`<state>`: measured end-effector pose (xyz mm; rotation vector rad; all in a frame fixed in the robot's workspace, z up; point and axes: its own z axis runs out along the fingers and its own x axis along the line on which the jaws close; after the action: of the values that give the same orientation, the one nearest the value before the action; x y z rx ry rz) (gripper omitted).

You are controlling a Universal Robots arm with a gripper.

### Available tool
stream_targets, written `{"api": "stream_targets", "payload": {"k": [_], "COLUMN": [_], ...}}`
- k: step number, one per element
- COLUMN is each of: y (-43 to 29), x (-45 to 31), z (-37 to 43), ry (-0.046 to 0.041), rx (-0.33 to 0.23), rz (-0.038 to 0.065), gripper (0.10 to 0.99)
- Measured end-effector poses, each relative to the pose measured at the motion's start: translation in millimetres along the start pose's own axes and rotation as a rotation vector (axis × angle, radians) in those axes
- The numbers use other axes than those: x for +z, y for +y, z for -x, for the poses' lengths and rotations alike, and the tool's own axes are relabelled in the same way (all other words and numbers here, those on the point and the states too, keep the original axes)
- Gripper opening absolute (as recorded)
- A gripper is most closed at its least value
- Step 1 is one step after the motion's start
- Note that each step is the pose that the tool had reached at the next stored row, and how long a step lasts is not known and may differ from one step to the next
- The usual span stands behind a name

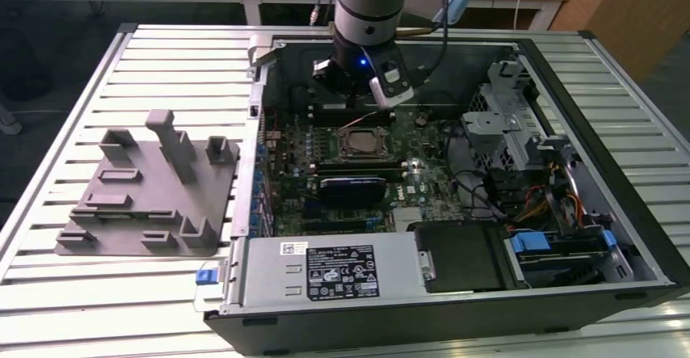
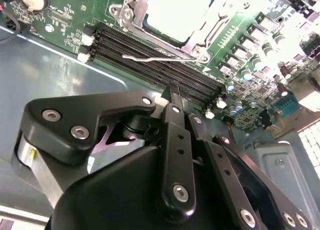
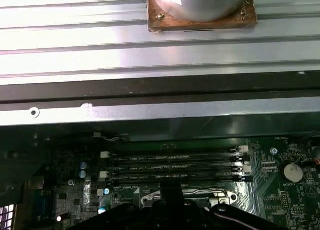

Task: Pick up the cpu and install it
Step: 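Install the first cpu locking lever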

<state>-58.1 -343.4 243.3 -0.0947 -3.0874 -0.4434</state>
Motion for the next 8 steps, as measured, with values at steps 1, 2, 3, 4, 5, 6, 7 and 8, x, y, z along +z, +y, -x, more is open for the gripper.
{"api": "stream_targets", "payload": {"k": [1, 2, 3, 4, 5, 6, 7, 8], "y": [0.0, -0.4, -0.7, -1.1, -1.7, -2.2, -2.8, -3.2], "x": [0.0, 0.1, 0.3, 0.5, 0.7, 0.9, 1.3, 1.9], "z": [-0.1, -0.3, -0.4, -0.5, -0.6, -0.6, -0.6, -0.5], "ry": [-0.0026, -0.0152, -0.0211, -0.0310, -0.0401, -0.0480, -0.0540, -0.0582], "rx": [-0.001, -0.004, -0.006, -0.009, -0.012, -0.014, -0.016, -0.017], "rz": [0.000, 0.000, 0.000, 0.001, 0.001, 0.002, 0.002, 0.003], "gripper": [0.106, 0.106, 0.106, 0.106, 0.106, 0.106, 0.106, 0.106]}}
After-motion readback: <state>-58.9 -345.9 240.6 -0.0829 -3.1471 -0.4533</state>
